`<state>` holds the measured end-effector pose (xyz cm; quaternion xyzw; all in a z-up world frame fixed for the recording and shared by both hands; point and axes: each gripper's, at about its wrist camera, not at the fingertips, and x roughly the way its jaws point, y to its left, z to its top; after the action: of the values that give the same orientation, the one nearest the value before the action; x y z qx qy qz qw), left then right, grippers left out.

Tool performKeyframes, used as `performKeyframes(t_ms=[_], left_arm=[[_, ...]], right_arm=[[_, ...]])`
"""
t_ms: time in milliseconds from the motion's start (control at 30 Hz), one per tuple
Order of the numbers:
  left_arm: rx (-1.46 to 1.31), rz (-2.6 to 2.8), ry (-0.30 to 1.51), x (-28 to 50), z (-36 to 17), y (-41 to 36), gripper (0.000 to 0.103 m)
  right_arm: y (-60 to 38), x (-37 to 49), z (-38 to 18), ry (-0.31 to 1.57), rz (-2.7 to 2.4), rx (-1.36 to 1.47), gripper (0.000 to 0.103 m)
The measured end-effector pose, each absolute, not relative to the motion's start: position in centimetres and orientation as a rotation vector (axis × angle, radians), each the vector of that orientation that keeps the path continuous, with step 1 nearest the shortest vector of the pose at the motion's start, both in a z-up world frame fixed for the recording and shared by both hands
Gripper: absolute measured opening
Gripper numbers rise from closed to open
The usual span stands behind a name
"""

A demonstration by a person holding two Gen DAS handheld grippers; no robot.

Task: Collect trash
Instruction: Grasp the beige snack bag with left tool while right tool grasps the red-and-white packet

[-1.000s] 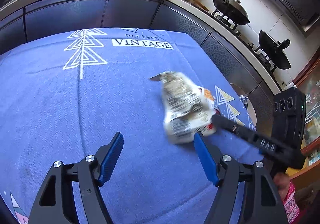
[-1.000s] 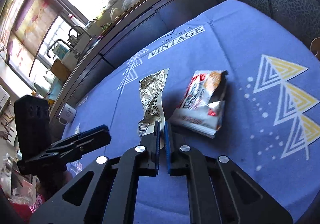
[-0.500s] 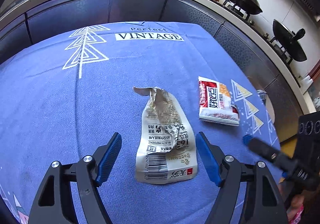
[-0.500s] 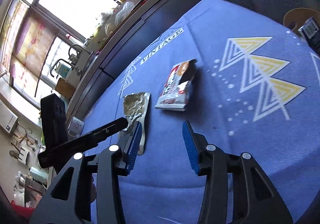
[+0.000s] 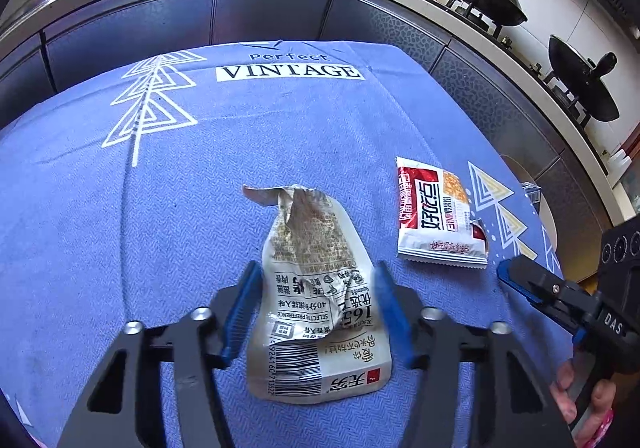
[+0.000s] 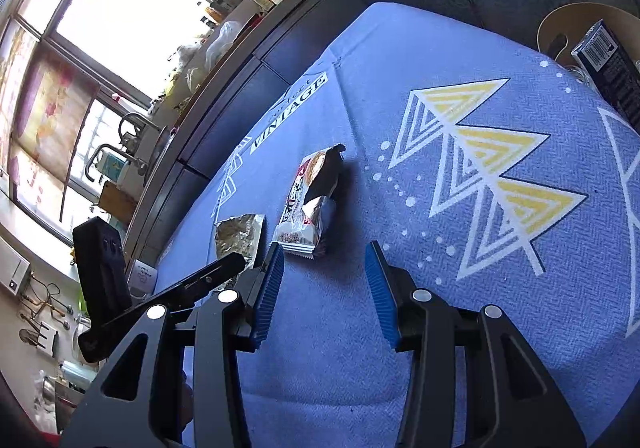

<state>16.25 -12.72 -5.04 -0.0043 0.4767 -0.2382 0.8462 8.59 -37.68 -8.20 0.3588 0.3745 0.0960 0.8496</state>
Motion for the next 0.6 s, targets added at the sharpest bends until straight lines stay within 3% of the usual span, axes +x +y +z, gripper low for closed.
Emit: performKeyframes(t_ms=[167, 233, 267, 300, 333, 600], left_arm=[[-0.047, -0.524, 1.002, 16.2, -5.1, -12.2, 0.040], [-0.068, -0.528, 1.011, 16.0, -5.1, -11.8, 0.040], [-0.080, -0.535, 1.014, 15.9, -5.0, -11.6, 0.040], [-0.089, -0.540, 1.009, 15.6, -4.7, -11.3, 0.040], [-0.090, -0.541, 1.003, 15.5, -4.5, -11.1, 0.040], [-0.115, -0.556, 0.973, 13.5, -2.5, -9.0, 0.040]], right_arm=[[-37.1, 10.2, -8.8, 0.790, 0.211, 0.795, 0.042], [-37.0, 10.9, -9.2, 0.789, 0.212, 0.817, 0.035], [-36.8, 11.3, -9.3, 0.791, 0.219, 0.821, 0.028], [-36.5, 11.7, -9.4, 0.799, 0.225, 0.824, 0.010], [-36.2, 11.9, -9.6, 0.814, 0.231, 0.823, 0.006], [-34.4, 9.4, -7.9, 0.793, 0.263, 0.765, 0.002]])
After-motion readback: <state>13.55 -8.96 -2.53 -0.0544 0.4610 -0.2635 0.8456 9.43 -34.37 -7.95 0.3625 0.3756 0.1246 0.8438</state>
